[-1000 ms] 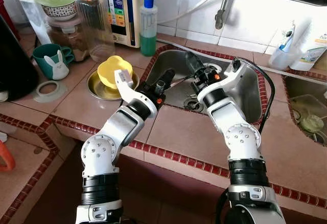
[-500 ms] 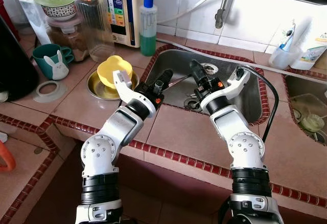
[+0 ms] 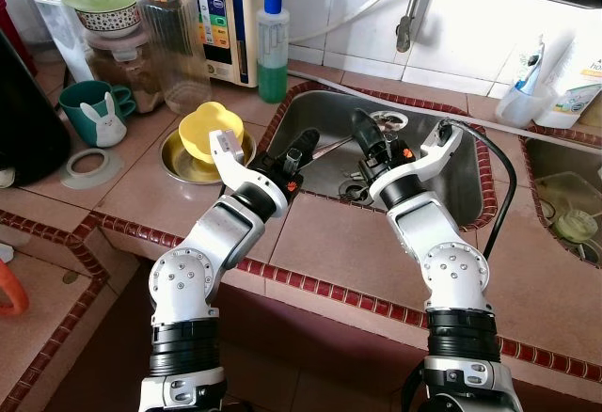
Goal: Kitchen organization
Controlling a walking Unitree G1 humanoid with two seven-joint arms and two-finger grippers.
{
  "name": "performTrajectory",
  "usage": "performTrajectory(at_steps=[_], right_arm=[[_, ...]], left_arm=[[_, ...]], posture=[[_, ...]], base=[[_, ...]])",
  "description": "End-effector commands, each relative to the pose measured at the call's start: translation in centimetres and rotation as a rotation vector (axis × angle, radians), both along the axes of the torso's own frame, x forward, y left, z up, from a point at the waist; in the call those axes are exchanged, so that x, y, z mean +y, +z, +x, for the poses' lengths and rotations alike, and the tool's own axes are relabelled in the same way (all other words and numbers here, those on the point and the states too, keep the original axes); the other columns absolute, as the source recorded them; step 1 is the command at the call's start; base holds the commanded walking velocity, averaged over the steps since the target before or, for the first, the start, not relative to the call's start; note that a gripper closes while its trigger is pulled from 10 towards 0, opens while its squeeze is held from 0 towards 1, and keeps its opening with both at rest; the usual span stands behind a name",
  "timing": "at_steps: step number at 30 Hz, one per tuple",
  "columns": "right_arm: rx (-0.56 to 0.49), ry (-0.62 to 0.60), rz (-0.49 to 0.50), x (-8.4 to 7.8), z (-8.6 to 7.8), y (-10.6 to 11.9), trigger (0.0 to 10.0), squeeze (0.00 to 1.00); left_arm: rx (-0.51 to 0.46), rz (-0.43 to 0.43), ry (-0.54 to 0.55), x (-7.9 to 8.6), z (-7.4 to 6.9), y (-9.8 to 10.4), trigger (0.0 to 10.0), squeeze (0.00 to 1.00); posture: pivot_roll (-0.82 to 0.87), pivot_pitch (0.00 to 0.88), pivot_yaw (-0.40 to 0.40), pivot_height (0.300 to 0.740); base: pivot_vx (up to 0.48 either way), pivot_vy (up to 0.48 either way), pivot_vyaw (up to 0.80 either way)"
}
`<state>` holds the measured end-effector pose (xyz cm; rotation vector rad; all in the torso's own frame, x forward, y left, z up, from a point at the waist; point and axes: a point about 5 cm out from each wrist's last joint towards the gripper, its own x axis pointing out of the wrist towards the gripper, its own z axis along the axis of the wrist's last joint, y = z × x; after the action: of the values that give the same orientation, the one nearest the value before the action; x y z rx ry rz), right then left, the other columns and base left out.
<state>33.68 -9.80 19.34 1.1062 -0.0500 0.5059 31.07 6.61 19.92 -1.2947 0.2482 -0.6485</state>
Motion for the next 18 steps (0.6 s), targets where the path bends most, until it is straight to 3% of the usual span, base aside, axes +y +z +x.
performTrajectory(at_steps=[1, 2, 7, 9, 10, 11, 12, 13, 18], right_arm=[[-0.002, 0.000, -0.003, 0.8, 0.0, 0.4, 0.0, 0.00], [-0.001, 0.001, -0.004, 0.8, 0.0, 0.5, 0.0, 0.00], [-0.010, -0.011, -0.017, 0.5, 0.0, 0.7, 0.0, 0.00], [-0.007, -0.020, -0.021, 0.2, 0.0, 0.5, 0.0, 0.00], [-0.005, -0.020, -0.026, 0.2, -0.1, 0.5, 0.0, 0.00], [-0.005, -0.019, -0.028, 0.2, -0.1, 0.4, 0.0, 0.00], [-0.005, -0.019, -0.028, 0.2, -0.1, 0.4, 0.0, 0.00], [-0.005, -0.020, -0.034, 0.2, -0.1, 0.4, 0.0, 0.00], [-0.012, -0.029, -0.051, 0.2, 0.1, 0.5, 0.0, 0.00]], left_arm=[[-0.054, 0.039, -0.068, -1.4, -0.5, 0.6, 6.2, 0.00], [-0.059, 0.055, -0.076, -1.5, -0.6, 0.6, 10.0, 0.00], [-0.084, 0.139, -0.114, -2.2, -1.2, -0.1, 10.0, 0.00], [-0.107, 0.248, -0.075, -2.1, -1.1, -0.7, 10.0, 0.00], [-0.126, 0.311, -0.038, -2.0, -0.8, -0.8, 10.0, 0.11], [-0.130, 0.317, -0.035, -2.0, -0.8, -0.8, 10.0, 0.30], [-0.130, 0.317, -0.035, -2.0, -0.8, -0.8, 10.0, 0.30], [-0.164, 0.369, -0.022, -2.0, -0.6, -0.9, 10.0, 1.00], [-0.247, 0.492, -0.002, -2.1, -0.7, -1.0, 10.0, 1.00]], posture=[[0.13, 0.067, -0.005, 0.740], [0.13, 0.067, -0.006, 0.740], [0.13, 0.068, -0.006, 0.740], [0.13, 0.069, -0.005, 0.740], [0.13, 0.069, -0.004, 0.740], [0.13, 0.068, -0.005, 0.740], [0.13, 0.068, -0.005, 0.740], [0.13, 0.068, -0.004, 0.740], [0.13, 0.067, -0.003, 0.740]], base=[[0.000, 0.000, 0.00], [0.000, 0.000, 0.00], [0.000, 0.000, 0.00], [0.000, 0.000, 0.00], [0.000, 0.000, 0.00], [0.000, 0.000, 0.00], [0.000, 0.000, 0.00], [0.000, 0.000, 0.00], [0.000, 0.000, 0.00]])
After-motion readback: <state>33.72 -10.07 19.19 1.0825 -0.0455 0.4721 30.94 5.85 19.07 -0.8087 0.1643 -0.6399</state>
